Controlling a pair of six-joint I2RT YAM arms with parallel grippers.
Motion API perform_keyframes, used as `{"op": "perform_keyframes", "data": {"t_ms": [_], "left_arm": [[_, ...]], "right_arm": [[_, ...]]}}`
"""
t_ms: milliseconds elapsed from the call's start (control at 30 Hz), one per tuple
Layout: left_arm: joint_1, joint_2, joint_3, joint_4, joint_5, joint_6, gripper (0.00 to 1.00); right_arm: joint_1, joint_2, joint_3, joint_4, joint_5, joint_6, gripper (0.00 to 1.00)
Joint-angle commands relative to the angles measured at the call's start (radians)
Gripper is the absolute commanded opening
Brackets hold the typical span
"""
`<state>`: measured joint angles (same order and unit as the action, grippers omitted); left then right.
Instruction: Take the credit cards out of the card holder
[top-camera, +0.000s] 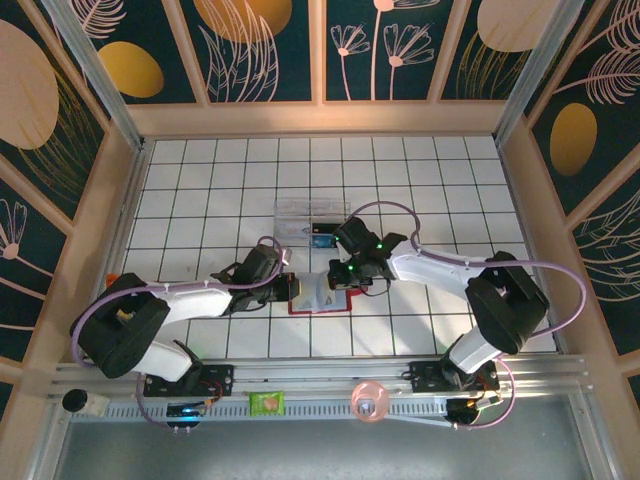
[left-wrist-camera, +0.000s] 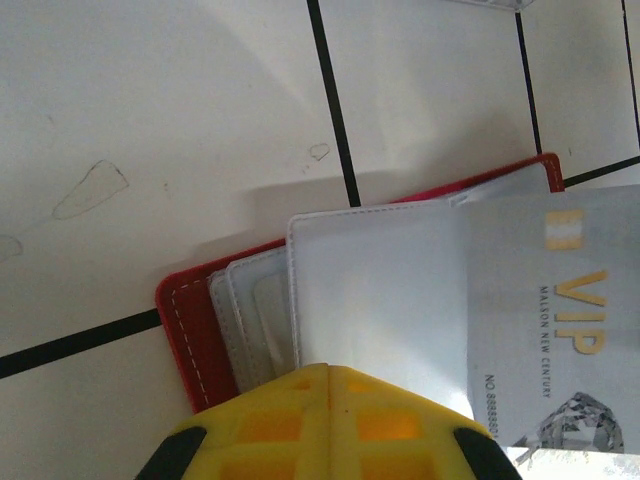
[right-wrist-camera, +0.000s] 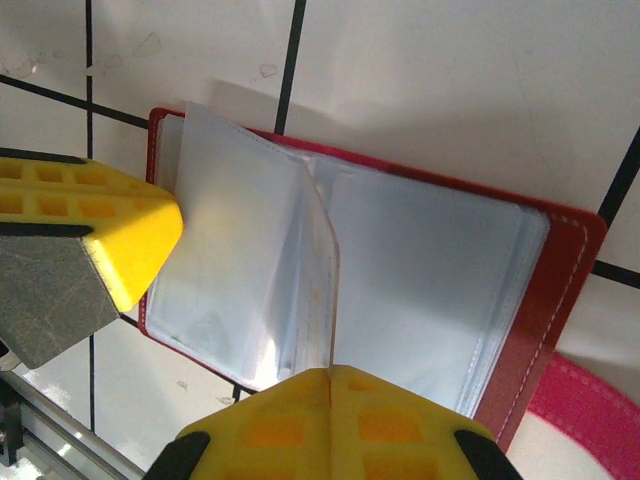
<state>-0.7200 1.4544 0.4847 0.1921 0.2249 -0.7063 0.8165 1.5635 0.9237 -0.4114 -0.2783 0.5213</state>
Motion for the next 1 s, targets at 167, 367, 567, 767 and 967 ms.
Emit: {"op": "perform_keyframes", "data": {"t_ms": [167,367,567,767,967], "left_arm": [[-0.002,0.031,0.009,-0.017,0.005,0.024,0.0],[-0.002,0.029,0.008,-0.017,0.011,0.019,0.0],[-0.002,0.023,0.008,-0.023,0.01,0.016,0.0],[-0.002,0.022,0.011,-0.028,0.009,0.017,0.0],[-0.002,0.026,0.024,-0.034,0.01,0.021,0.0]], "right_arm": [[0.009,0.02,-0.038,0.087,-0.047,0.006,0.11],[-0.004,0.025,-0.057,0.124,-0.062,0.013,0.18],[-0.01,0.021,-0.065,0.118,-0.039,0.01,0.11],[-0.02,-0.086,-0.072,0.096,-0.01,-0.038,0.0],[-0.022,-0.216,-0.048,0.071,0.014,-0.164,0.0]]}}
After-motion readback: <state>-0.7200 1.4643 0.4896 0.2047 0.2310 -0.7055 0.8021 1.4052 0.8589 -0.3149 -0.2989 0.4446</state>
